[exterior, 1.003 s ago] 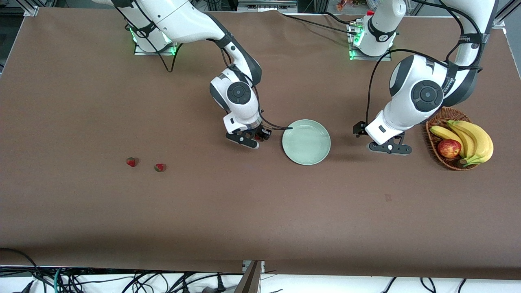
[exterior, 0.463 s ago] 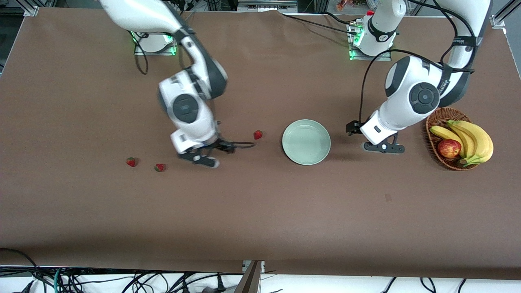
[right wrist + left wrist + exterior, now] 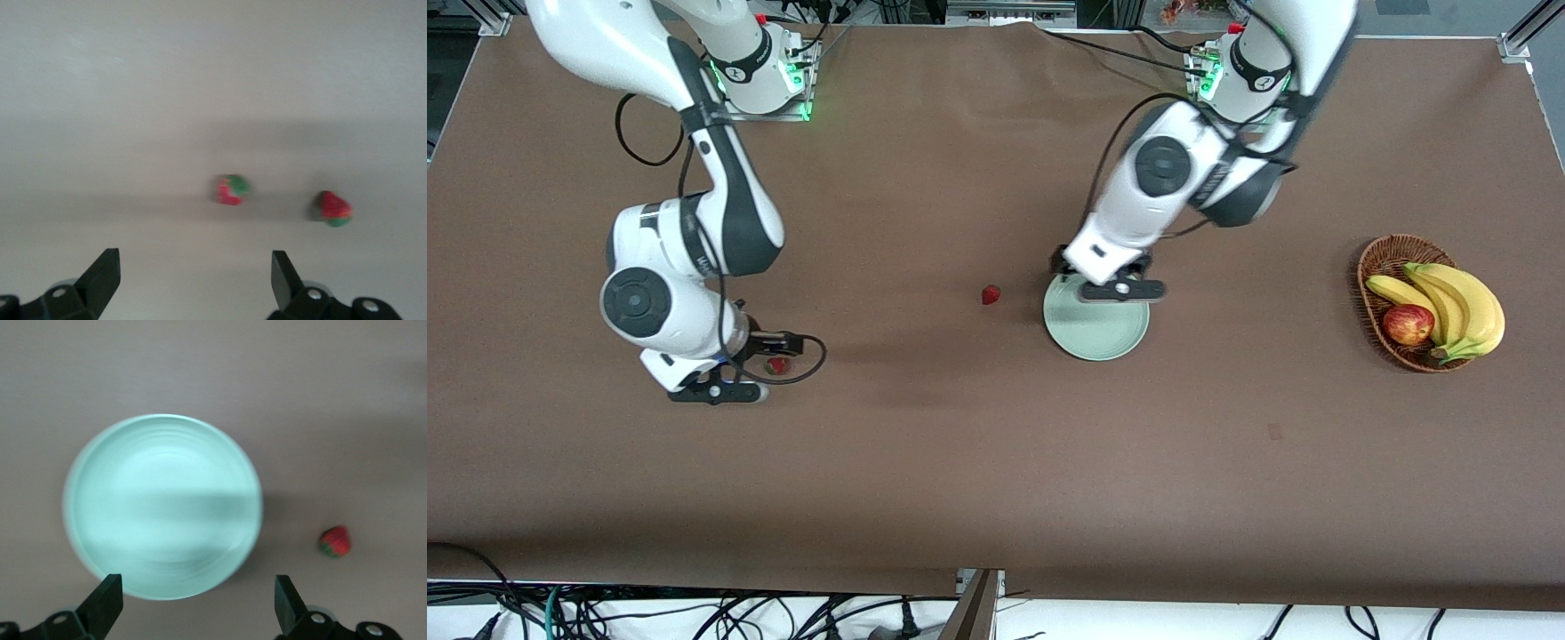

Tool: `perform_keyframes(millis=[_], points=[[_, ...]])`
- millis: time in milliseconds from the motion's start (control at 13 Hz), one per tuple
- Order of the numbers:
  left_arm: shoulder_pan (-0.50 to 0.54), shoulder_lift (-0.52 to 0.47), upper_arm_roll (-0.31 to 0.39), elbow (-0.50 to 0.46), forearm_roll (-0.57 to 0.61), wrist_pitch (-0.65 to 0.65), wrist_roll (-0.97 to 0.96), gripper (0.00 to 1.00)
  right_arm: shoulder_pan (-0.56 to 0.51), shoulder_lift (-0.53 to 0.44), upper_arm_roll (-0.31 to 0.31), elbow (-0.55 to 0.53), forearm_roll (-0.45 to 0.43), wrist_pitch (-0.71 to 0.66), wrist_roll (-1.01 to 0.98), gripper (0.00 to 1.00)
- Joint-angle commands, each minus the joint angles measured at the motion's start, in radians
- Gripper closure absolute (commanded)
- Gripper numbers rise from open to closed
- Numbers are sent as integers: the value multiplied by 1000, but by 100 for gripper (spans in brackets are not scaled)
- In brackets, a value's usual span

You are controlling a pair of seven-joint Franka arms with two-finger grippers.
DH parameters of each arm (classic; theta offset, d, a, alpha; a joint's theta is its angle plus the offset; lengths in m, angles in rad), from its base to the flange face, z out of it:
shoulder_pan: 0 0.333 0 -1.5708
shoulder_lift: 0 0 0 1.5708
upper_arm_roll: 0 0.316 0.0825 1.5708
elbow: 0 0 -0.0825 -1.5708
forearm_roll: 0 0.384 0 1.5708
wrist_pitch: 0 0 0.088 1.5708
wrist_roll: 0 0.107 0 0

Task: Collect all strawberries into plate
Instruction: 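Grasp the strawberry with the left gripper while the right gripper reaches another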

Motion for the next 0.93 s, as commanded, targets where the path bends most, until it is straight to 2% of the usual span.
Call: perform_keyframes(millis=[0, 154, 309, 540, 694, 849], points=[[-117, 187, 13, 211, 174, -16, -273, 0, -27, 27, 6, -28, 18, 40, -45, 0], [-208, 292, 28, 313, 243, -16, -378, 0, -44, 62, 6, -34, 41, 100, -45, 1], [-269, 380, 60, 404, 273, -13, -399, 0, -56, 102, 6, -37, 82, 147, -45, 3], [-296, 475, 97, 475, 280, 8, -387, 0, -55, 137, 6, -52, 93, 212, -46, 10], [-297, 505, 99, 477, 280, 21, -389, 0, -55, 151, 6, -57, 95, 232, -46, 19], [-311, 502, 97, 477, 276, 19, -402, 0, -56, 154, 8, -65, 95, 236, -45, 33]])
